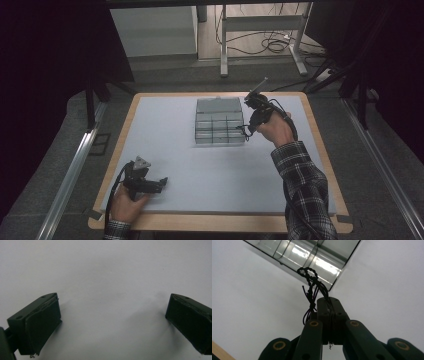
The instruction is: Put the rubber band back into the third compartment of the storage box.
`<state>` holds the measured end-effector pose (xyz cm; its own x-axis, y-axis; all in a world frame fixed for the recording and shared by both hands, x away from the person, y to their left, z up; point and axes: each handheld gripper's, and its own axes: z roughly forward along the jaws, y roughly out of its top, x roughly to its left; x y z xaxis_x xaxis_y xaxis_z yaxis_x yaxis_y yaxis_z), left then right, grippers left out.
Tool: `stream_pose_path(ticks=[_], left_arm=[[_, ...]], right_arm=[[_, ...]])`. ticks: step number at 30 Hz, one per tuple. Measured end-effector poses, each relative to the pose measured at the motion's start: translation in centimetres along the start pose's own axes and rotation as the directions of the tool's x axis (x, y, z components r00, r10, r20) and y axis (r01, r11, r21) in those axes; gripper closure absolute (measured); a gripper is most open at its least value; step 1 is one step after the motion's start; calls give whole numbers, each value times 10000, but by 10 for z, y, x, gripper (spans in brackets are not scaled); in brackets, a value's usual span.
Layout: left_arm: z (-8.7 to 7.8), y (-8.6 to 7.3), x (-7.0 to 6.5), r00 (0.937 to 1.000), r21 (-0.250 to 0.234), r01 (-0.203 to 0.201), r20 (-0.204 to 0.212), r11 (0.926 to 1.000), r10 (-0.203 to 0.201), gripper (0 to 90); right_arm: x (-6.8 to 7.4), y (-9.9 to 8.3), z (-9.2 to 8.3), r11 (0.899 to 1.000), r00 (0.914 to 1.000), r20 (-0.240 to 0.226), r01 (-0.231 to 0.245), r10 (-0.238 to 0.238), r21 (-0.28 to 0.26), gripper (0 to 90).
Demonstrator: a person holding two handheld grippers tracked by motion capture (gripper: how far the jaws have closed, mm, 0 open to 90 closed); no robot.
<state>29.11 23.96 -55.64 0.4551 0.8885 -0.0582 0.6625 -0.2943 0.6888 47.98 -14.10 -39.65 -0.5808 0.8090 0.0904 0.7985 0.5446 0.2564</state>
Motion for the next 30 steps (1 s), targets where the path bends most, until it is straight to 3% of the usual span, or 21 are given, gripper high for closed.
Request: stream_pose_path(ticks=[17,30], left_arm=[[0,0,0,10000,40,-48,-2,10000,48,0],[0,0,0,10000,32,-41,3,10000,41,0]], right_arm=[[-5,26,18,9974,9995,23,-316,318,-643,872],[-8,35,34,9828,9993,86,-334,356,-1818,872]])
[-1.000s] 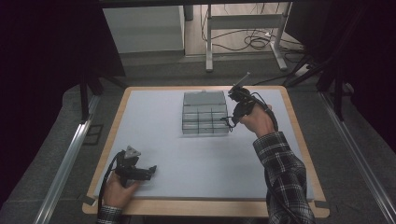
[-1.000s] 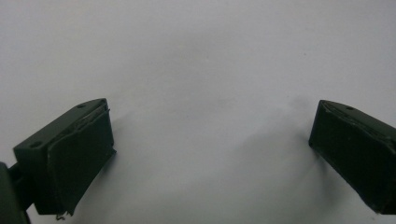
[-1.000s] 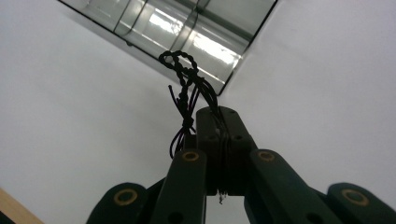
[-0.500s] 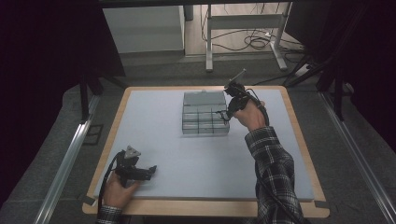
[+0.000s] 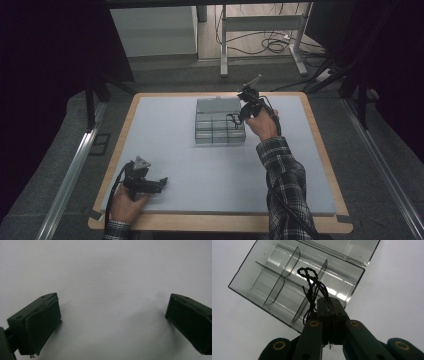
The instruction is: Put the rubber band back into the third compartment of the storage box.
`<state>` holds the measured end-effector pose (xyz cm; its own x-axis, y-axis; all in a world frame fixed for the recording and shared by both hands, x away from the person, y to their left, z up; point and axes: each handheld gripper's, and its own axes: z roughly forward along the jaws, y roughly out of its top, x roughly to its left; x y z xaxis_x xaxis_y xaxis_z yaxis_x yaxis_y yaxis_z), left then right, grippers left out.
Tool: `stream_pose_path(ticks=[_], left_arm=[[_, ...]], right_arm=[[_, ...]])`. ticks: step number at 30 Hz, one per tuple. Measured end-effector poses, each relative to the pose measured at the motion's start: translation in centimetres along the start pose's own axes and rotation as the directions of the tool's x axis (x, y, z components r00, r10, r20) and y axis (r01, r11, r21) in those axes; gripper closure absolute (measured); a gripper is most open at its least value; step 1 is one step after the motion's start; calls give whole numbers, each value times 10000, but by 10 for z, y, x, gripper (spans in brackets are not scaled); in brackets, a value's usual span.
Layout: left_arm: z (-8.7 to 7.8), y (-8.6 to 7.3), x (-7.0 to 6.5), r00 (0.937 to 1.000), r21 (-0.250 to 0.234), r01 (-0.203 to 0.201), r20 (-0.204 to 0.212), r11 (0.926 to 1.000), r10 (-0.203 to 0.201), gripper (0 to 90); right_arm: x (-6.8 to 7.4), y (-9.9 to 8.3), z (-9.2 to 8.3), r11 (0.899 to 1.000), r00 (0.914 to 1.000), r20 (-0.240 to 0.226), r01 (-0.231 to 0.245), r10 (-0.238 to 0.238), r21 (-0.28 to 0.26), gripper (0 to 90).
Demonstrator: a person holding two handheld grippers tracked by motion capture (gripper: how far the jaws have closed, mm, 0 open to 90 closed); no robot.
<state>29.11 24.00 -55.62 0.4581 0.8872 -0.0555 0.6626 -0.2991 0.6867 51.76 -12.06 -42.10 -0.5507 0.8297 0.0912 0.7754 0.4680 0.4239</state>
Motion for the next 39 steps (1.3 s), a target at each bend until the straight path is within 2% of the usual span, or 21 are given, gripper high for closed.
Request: stream_pose_path(ticks=[6,14,19,31,39], left_arm=[[0,0,0,10000,-6,-2,2,10000,2,0],[0,0,0,10000,6,-6,-3,10000,6,0],[0,0,0,10000,5,-8,-8,10000,8,0],[0,0,0,10000,-3,7,-1,10000,-7,0],[0,0,0,10000,6,-4,-7,10000,4,0]], right_arm=[[0,2,10,9992,9999,132,-10,16,-388,872],[-7,0,27,9964,9989,463,-67,106,-850,872],[-8,0,34,9936,9981,611,45,24,-1132,872],[-9,-1,49,9915,9944,1049,233,-98,-1279,872],[-9,-3,61,9933,9919,1253,350,-211,-1100,872]])
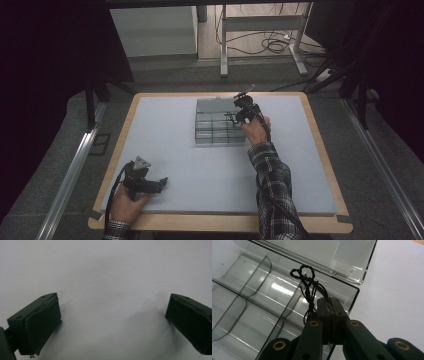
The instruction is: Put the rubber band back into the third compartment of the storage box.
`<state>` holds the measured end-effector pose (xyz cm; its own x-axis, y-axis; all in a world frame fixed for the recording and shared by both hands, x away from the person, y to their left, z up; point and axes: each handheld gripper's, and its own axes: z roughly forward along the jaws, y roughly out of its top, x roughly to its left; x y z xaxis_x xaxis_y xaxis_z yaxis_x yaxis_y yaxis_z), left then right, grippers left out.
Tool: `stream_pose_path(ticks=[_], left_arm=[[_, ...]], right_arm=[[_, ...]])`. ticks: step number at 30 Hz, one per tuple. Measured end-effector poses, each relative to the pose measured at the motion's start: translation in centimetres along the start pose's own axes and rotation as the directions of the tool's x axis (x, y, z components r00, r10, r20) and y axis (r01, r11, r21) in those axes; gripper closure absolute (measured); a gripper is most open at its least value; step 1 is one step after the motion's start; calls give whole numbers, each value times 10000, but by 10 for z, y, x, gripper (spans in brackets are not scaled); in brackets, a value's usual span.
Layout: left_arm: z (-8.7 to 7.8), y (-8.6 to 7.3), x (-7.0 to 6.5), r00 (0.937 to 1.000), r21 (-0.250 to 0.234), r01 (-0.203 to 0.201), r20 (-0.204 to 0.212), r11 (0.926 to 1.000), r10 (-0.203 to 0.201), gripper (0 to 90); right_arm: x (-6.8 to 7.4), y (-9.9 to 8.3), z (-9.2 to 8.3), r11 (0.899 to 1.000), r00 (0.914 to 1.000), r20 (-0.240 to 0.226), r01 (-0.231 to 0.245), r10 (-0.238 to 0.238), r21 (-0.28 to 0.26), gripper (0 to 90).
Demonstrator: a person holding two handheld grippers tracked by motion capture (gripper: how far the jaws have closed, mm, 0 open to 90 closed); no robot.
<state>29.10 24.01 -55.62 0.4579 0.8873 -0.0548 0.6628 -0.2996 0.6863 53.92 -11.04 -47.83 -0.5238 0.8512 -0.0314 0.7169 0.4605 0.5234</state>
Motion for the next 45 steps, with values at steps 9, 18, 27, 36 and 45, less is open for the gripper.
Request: stream_pose_path(ticks=[9,18,27,36,45], left_arm=[[0,0,0,10000,-10,10,6,10000,-10,0],[0,0,0,10000,1,1,0,10000,-1,0],[0,0,0,10000,-1,-1,-2,10000,1,0],[0,0,0,10000,-4,2,5,10000,-2,0],[0,0,0,10000,-8,9,4,10000,-9,0]], right_arm=[[3,-4,11,9991,9999,-14,160,-160,391,871],[5,-3,9,9988,9996,-195,229,-220,442,770],[5,3,-6,9997,9994,-315,168,-174,-196,768],[16,1,10,9994,9932,-1112,347,-354,-82,875],[8,-4,24,9992,9985,-537,100,-79,387,880]])
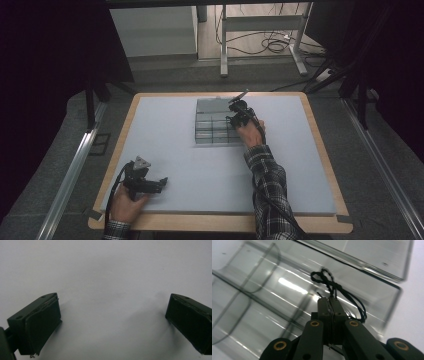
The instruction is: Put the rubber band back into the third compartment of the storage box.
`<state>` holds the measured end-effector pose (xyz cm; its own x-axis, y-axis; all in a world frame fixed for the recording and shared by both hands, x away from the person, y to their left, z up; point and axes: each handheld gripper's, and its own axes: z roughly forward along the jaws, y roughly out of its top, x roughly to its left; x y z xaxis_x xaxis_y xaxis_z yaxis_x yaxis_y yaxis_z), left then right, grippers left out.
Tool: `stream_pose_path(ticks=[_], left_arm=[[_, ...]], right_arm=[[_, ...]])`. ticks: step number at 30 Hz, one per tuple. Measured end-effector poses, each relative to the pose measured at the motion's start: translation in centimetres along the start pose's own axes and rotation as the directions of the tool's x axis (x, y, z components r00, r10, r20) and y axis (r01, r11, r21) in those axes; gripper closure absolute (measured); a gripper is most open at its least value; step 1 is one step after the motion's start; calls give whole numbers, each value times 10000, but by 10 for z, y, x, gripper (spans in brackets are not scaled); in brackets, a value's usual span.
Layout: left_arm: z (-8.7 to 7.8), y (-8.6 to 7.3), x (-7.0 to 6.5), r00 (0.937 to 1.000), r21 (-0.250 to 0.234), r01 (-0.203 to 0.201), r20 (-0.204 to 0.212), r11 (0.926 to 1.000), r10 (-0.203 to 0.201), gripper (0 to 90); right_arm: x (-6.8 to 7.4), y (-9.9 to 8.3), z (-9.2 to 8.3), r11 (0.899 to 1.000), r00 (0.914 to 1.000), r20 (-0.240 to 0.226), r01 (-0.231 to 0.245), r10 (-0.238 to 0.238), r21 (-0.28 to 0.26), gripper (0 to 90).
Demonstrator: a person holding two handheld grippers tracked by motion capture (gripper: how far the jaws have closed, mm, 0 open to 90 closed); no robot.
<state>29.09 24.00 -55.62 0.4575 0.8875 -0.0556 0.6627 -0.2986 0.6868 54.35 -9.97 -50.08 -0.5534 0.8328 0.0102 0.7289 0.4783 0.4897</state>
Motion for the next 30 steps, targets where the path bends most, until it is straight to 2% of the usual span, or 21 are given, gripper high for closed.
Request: stream_pose_path(ticks=[5,15,30], left_arm=[[0,0,0,10000,1,-3,-1,10000,3,0],[0,0,0,10000,1,-2,2,10000,2,0],[0,0,0,10000,10,-11,0,10000,11,0]], right_arm=[[-5,-3,-5,9998,9998,-39,-181,181,-110,881],[1,-5,-17,9989,9995,-305,41,-55,-474,825],[11,-7,-35,9952,9982,-388,414,-450,-888,737]])
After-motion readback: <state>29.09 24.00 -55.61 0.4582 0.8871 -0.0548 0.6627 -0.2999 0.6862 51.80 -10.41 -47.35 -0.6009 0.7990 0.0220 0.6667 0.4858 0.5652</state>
